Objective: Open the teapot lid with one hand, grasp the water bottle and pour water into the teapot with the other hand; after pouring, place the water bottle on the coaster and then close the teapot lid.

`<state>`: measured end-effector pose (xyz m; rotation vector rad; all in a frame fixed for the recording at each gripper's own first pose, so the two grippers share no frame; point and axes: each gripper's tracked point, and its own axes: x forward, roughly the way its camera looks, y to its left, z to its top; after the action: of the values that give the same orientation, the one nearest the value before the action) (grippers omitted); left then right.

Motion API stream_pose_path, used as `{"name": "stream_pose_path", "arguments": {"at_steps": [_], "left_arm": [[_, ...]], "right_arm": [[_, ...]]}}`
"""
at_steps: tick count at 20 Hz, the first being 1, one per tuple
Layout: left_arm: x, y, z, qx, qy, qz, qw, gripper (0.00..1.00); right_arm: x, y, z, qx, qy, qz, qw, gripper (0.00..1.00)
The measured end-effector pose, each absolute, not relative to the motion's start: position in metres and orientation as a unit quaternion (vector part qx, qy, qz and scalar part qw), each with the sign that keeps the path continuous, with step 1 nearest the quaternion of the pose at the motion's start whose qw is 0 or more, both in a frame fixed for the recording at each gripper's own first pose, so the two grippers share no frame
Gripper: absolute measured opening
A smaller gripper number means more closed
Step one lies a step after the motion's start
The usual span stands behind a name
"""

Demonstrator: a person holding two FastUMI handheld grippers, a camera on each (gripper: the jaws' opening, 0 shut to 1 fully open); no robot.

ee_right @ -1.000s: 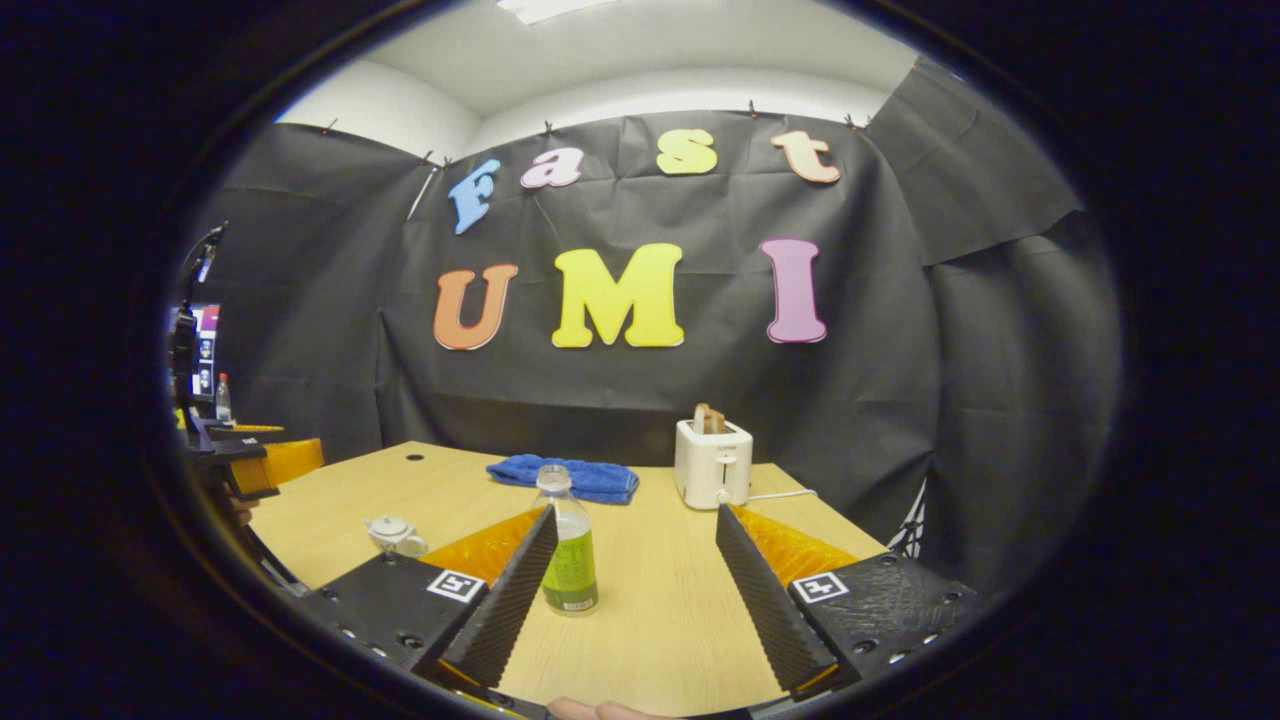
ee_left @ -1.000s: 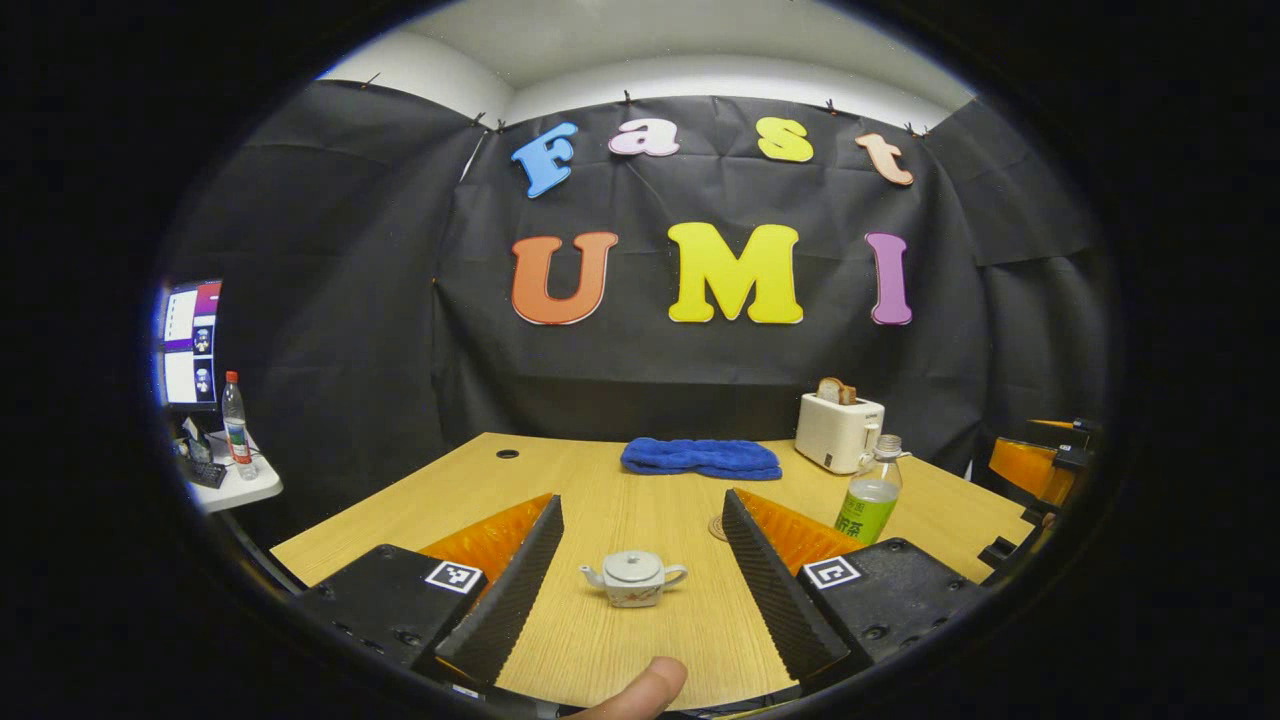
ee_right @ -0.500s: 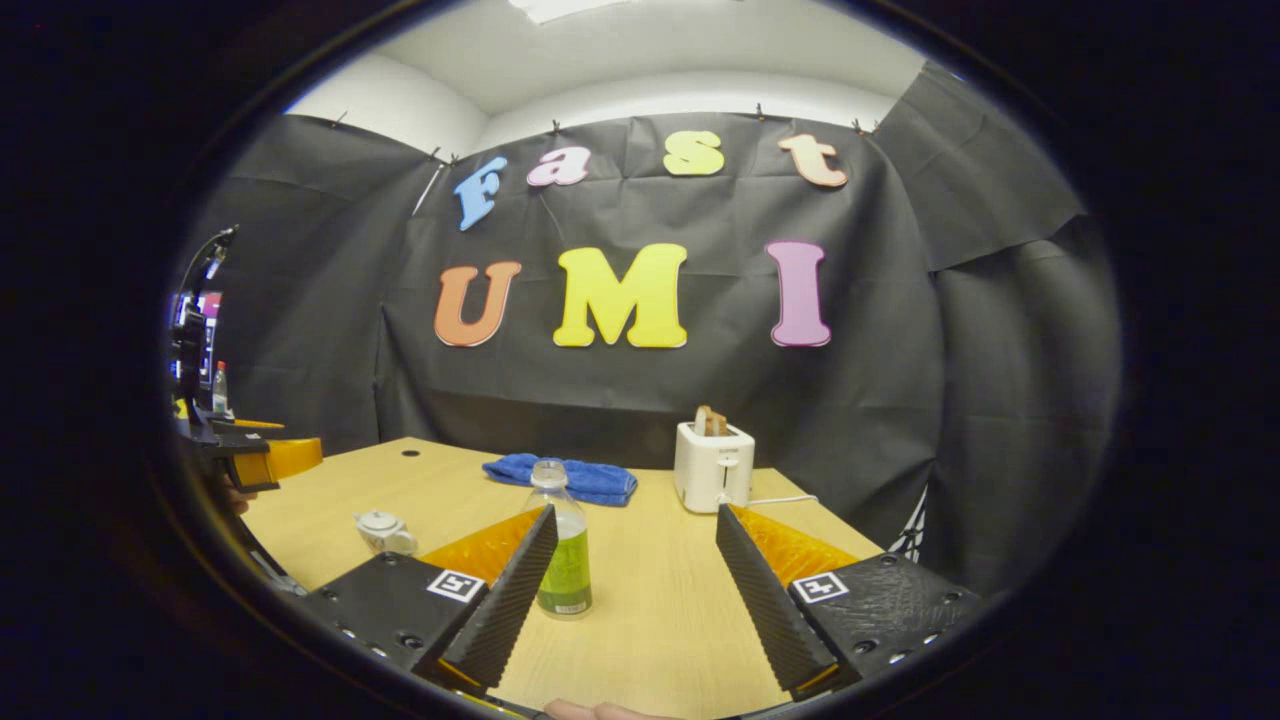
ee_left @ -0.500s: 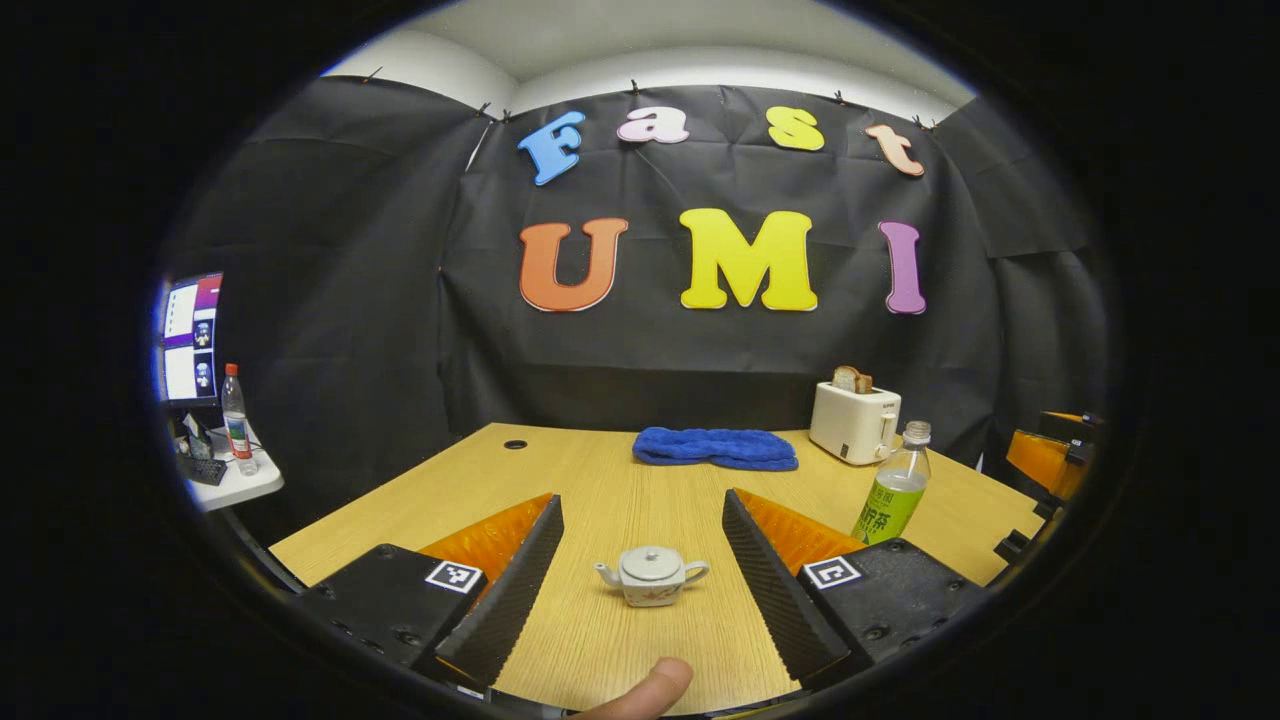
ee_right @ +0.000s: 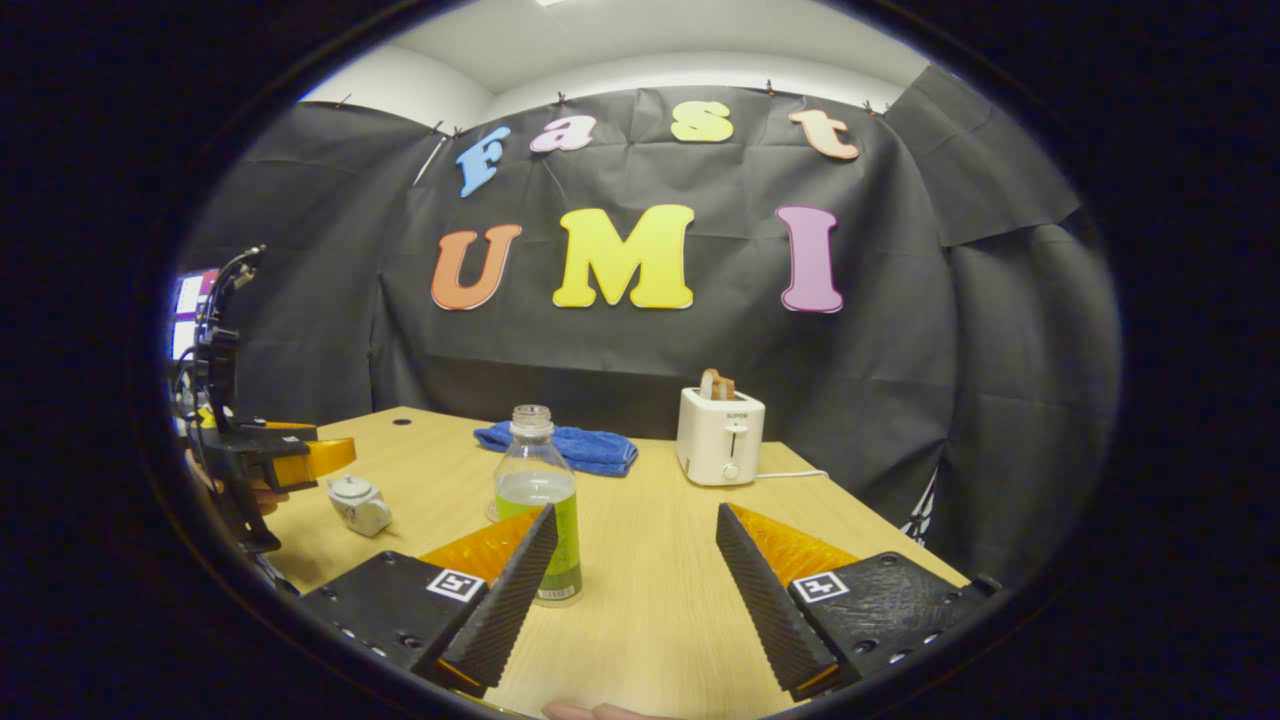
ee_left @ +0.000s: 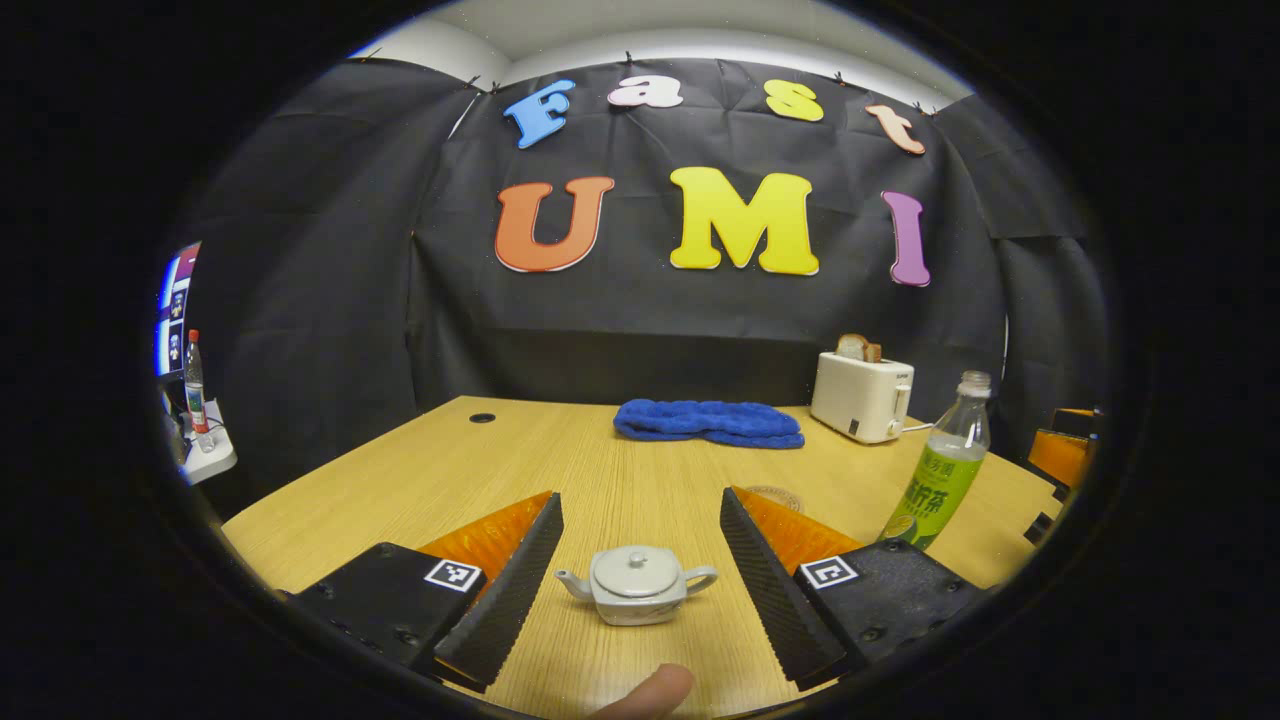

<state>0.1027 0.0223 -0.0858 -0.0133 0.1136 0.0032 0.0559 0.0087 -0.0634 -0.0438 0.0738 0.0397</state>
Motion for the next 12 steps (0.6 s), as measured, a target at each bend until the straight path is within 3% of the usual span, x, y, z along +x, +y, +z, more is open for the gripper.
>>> {"name": "stream_pose_path", "arguments": {"at_steps": [4, 8, 10, 11, 12], "left_arm": [[0.120, 0.018, -0.103, -0.008, 0.072, -0.008, 0.997, 0.95], [0.129, 0.021, -0.112, -0.008, 0.080, -0.004, 0.997, 0.84], [0.135, 0.022, -0.123, -0.012, 0.099, -0.004, 0.995, 0.72], [0.136, 0.023, -0.127, -0.011, 0.105, 0.000, 0.994, 0.61], [0.137, 0.023, -0.124, -0.014, 0.095, 0.001, 0.995, 0.58]], "right_arm": [[0.070, 0.025, -0.080, -0.026, 0.046, 0.045, 0.998, 0.96], [0.080, 0.036, -0.096, -0.032, 0.063, 0.062, 0.996, 0.96], [0.084, 0.038, -0.099, -0.032, 0.064, 0.066, 0.995, 0.98], [0.083, 0.038, -0.101, -0.031, 0.064, 0.068, 0.995, 0.96], [0.084, 0.039, -0.101, -0.030, 0.064, 0.069, 0.995, 0.96]]}}
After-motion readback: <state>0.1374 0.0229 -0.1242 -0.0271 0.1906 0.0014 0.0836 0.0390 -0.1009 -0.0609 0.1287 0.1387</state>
